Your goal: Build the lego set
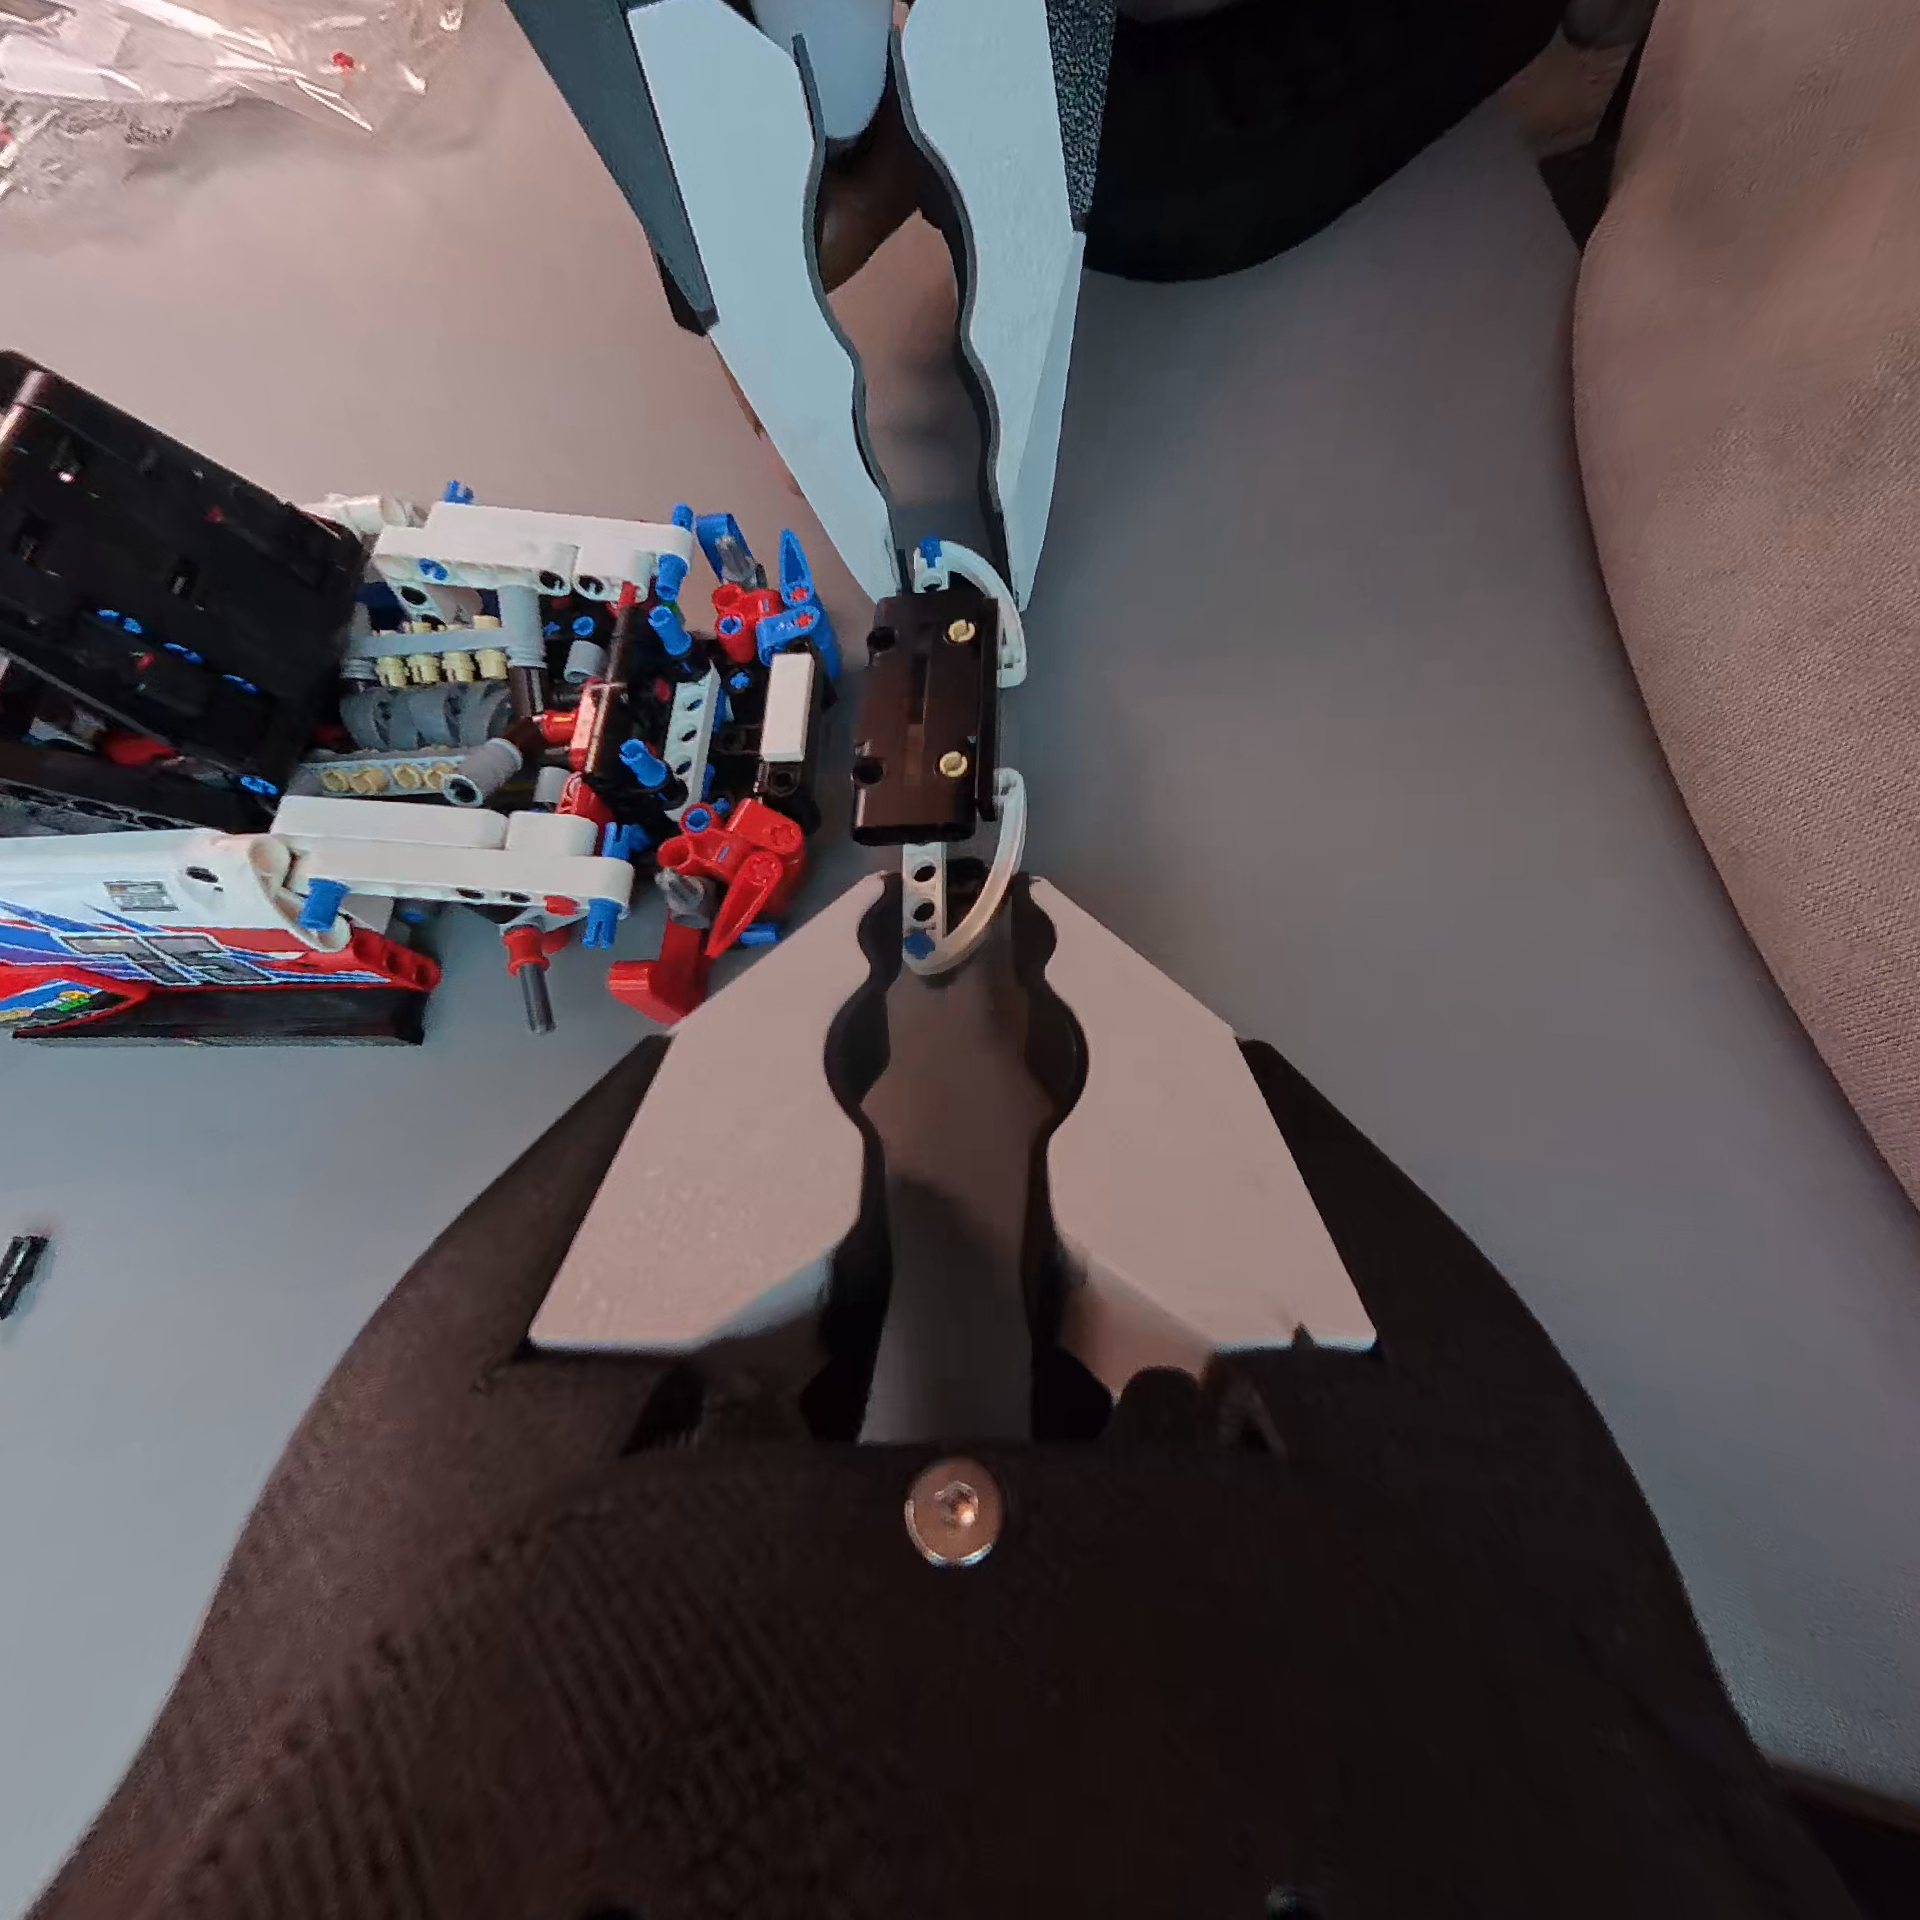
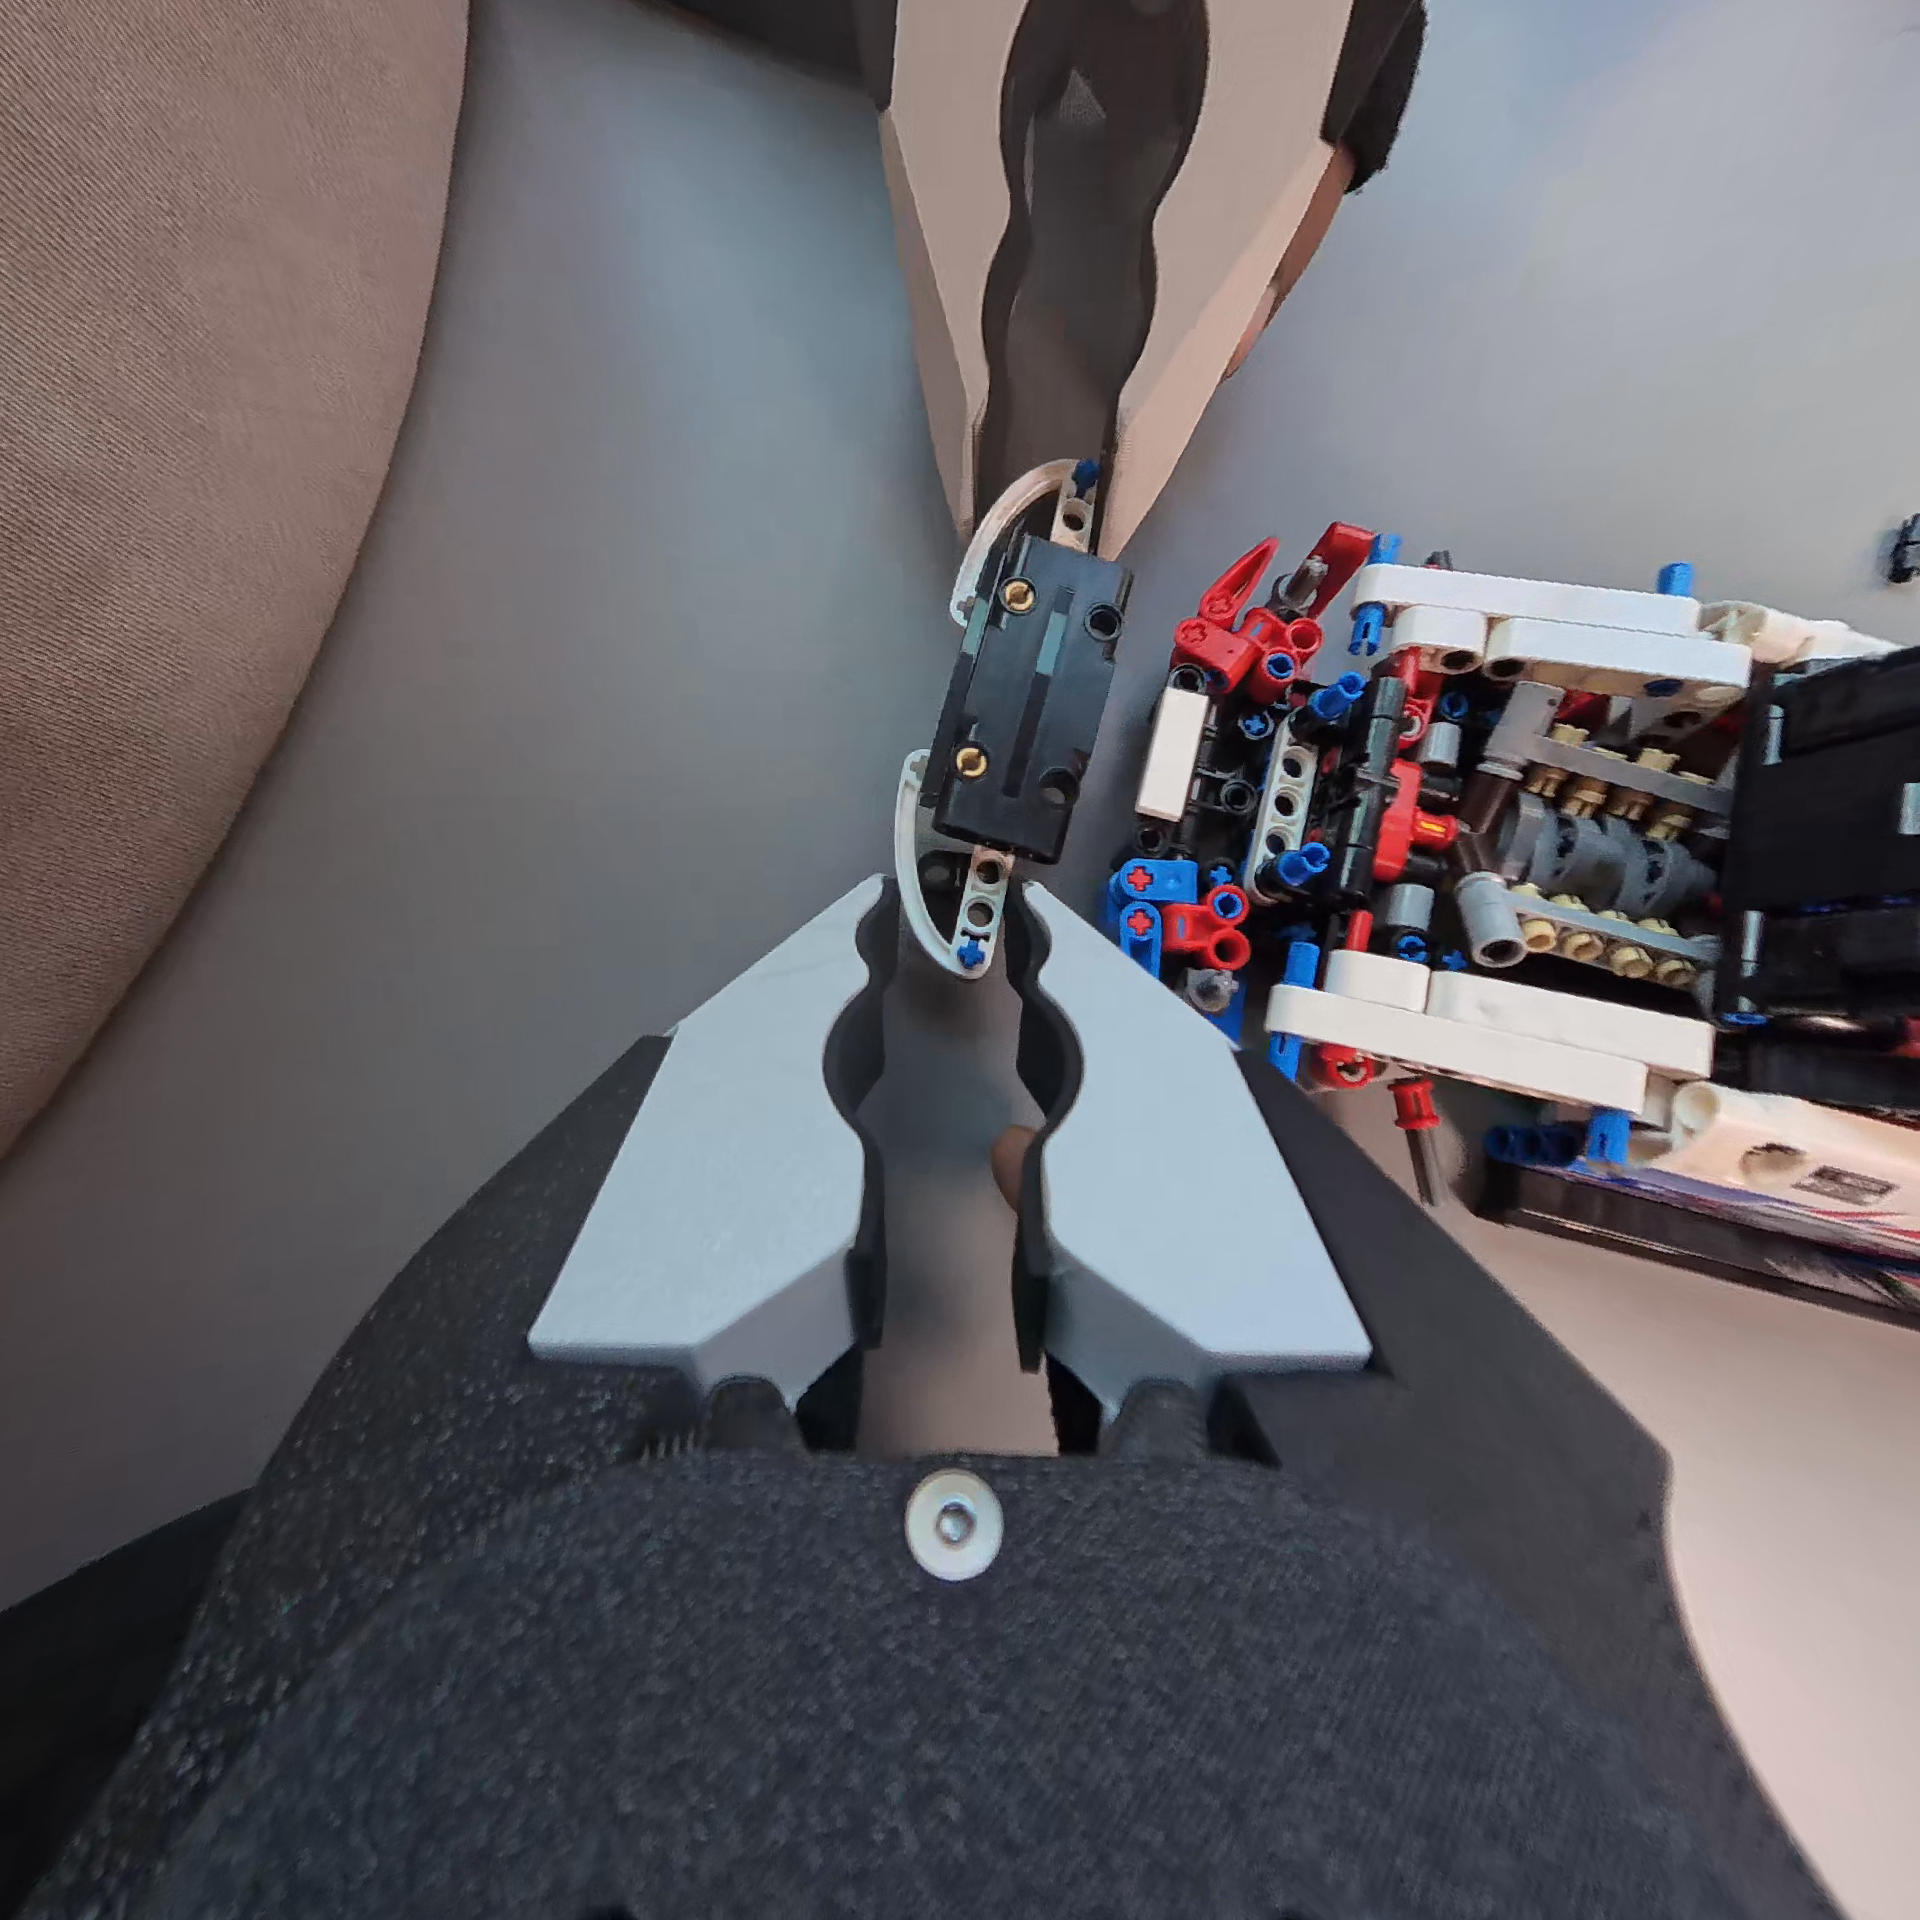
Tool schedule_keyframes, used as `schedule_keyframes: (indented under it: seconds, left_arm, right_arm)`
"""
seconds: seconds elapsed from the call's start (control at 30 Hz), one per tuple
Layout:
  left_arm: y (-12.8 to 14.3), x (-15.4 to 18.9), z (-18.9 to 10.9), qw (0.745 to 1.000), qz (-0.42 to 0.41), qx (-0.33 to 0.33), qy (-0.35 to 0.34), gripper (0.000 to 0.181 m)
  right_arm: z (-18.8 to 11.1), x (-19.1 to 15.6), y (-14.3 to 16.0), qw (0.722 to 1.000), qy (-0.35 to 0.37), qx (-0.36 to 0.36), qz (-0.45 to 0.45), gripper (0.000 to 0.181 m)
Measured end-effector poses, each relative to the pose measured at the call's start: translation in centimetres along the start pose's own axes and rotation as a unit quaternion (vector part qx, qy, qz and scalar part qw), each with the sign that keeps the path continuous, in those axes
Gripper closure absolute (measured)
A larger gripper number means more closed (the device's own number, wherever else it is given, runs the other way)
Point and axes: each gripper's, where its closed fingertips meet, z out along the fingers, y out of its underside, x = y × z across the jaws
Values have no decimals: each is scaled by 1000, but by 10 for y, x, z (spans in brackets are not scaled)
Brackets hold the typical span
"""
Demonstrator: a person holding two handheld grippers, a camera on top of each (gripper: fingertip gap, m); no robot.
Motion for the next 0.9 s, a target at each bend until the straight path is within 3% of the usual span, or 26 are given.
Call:
schedule_keyframes:
  seconds: [0.27, 0.53, 0.9]
  left_arm:
    - [-33, -22, -23, 995, -25, 94, -17, 163]
    - [-54, -59, -37, 995, -7, 101, -19, 164]
    - [-24, -66, -13, 997, -34, 67, 1, 164]
  right_arm:
    - [-39, 18, -33, 990, 22, 136, 36, 165]
    - [-69, 51, -43, 984, 81, 153, 38, 169]
    - [-42, 54, -12, 986, 47, 132, 85, 169]
